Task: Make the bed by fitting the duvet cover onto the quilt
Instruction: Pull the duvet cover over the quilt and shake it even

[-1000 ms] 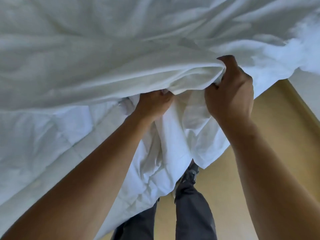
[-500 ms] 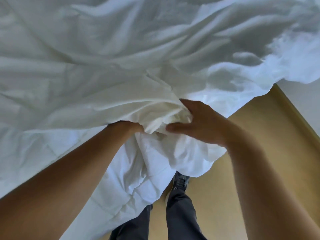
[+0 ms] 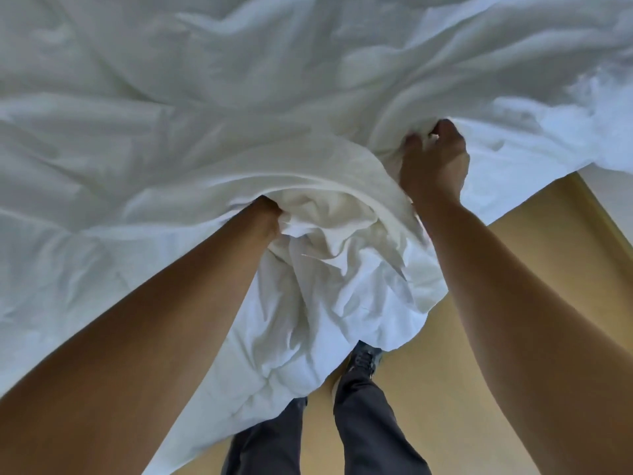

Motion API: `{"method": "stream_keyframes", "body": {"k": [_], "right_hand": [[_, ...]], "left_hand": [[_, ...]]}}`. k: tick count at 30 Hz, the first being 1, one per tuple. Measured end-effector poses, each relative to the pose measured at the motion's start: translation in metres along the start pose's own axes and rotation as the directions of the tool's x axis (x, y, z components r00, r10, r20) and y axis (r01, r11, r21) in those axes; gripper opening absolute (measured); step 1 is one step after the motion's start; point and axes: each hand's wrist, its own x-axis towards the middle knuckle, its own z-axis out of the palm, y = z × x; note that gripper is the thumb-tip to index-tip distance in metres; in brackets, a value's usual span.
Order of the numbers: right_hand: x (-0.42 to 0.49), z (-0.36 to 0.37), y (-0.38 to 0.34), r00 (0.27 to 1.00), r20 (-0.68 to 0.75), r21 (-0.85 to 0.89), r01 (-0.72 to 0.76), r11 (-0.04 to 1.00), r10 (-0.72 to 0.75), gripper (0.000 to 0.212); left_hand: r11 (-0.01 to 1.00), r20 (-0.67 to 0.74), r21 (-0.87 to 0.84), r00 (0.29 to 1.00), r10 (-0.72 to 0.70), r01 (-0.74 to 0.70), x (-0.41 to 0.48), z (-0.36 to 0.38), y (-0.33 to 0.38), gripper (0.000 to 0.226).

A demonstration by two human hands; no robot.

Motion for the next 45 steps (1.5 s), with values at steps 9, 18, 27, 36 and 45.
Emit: {"method": "stream_keyframes", "body": {"k": [9,18,27,36,45], "right_hand": [[-0.075,-0.037,0.029,0.966,-0.21,-0.104,0.132,0.986,-0.151,0.04],[-0.224,0.013,0.017,0.944,0.313,-0.322,0.21,0.923,-0.105,0.11],[-0.134,-0.015,-0.001,0.849,-0.517,-0.168,0.025,0.985,-0.11,0.054],[-0.101,-0.027,0.013,0.948,-0.291,-0.243,0.061,0.968,-0.133,0.008],[-0.103,0.025,0.004,0.96,0.256,-0.42,0.214,0.882,-0.111,0.102]], "left_hand": [[0.986,0.387,0.164,0.921,-0.042,-0.024,-0.038,0.088,-0.037,0.047],[0.948,0.242,0.081,0.928,0.282,-0.309,-0.049,0.016,-0.027,0.011],[0.824,-0.159,-0.442,0.935,0.316,-0.354,-0.047,-0.013,0.013,0.021],[0.232,-0.066,-0.971,0.997,-0.043,-0.054,-0.03,0.032,-0.009,0.013],[0.221,-0.247,-0.947,0.969,-0.031,-0.234,-0.035,0.009,0.026,0.007]]}}
